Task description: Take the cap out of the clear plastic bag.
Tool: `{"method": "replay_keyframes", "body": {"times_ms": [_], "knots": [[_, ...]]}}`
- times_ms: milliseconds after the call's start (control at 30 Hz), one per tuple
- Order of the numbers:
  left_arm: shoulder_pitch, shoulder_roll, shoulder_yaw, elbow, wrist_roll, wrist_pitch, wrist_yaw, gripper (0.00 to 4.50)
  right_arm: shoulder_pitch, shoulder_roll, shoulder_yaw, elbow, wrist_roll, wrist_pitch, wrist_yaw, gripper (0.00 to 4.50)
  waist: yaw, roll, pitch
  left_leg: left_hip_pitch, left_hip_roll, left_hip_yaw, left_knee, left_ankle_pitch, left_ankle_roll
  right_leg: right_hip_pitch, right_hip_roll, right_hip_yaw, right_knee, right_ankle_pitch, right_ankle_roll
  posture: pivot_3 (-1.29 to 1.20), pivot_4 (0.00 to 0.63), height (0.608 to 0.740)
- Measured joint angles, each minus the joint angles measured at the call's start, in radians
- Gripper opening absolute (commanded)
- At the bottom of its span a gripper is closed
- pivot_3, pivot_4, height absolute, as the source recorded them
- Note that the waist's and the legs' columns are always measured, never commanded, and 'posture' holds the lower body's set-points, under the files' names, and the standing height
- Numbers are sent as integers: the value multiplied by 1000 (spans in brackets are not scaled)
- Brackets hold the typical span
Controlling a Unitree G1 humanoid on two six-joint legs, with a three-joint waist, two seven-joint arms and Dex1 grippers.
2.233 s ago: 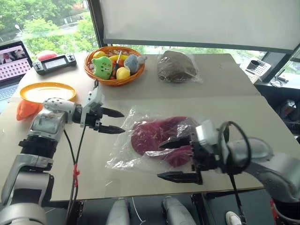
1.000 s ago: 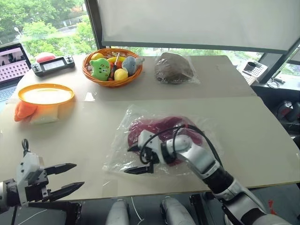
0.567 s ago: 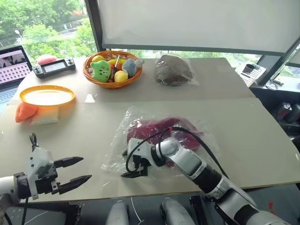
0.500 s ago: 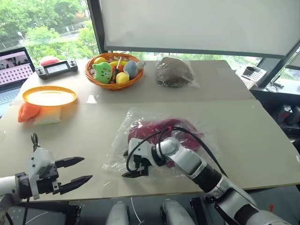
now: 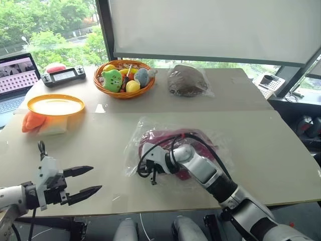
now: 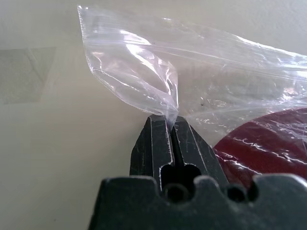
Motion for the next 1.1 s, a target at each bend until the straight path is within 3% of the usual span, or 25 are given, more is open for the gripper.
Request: {"method": "replay_keyframes", "body": {"times_ms": [167, 267, 467, 667, 800, 867, 1100], "knots": [[-21, 0, -25, 13, 3, -10, 13, 3854, 40, -26, 3, -21, -59, -145, -43, 38, 3, 0, 0, -1, 0, 0, 0, -3, -4, 0, -1, 0, -1, 0, 0, 0, 150, 740], [-50, 0, -53, 25, 18, -21, 22, 3854, 90, -110, -3, -73, -85, -312, -19, 38, 11, 1, 2, -4, -1, 1, 1, -2, -4, -2, -2, 0, -3, 0, 1, 0, 150, 740], [-122, -3, -123, 92, 46, -58, 34, 3854, 252, -397, -81, -261, 73, -526, 262, 38, 20, -4, 5, -25, -1, 1, 1, -1, -1, -15, -2, -1, -4, 8, 6, 0, 150, 740], [-171, -7, -180, 135, 68, -91, 36, 3854, 289, -644, -152, -268, 145, -592, 478, 38, 17, -1, 9, -26, -1, 1, 1, -2, 0, -16, 0, -1, -3, 8, 6, 0, 150, 740], [-215, -15, -214, 166, 81, -100, 43, 3854, 195, -647, -154, -161, 53, -727, 483, 38, 14, -2, 11, -24, 0, 2, 4, -1, 0, -16, 1, 0, -3, 8, 13, 0, 150, 740], [-228, -18, -219, 177, 83, -109, 46, 3854, 125, -633, -158, -82, -11, -784, 458, 38, 14, -4, 12, -21, 1, 3, 5, 0, 1, -16, 0, 1, -4, 7, 8, 0, 150, 740], [-246, -21, -240, 200, 89, -124, 56, 3854, -70, -428, -150, 176, -245, -943, 276, 38, -7, -9, 12, -16, 2, 6, 3, 1, 1, -13, 0, 2, -2, 13, 9, 0, 150, 740]]}}
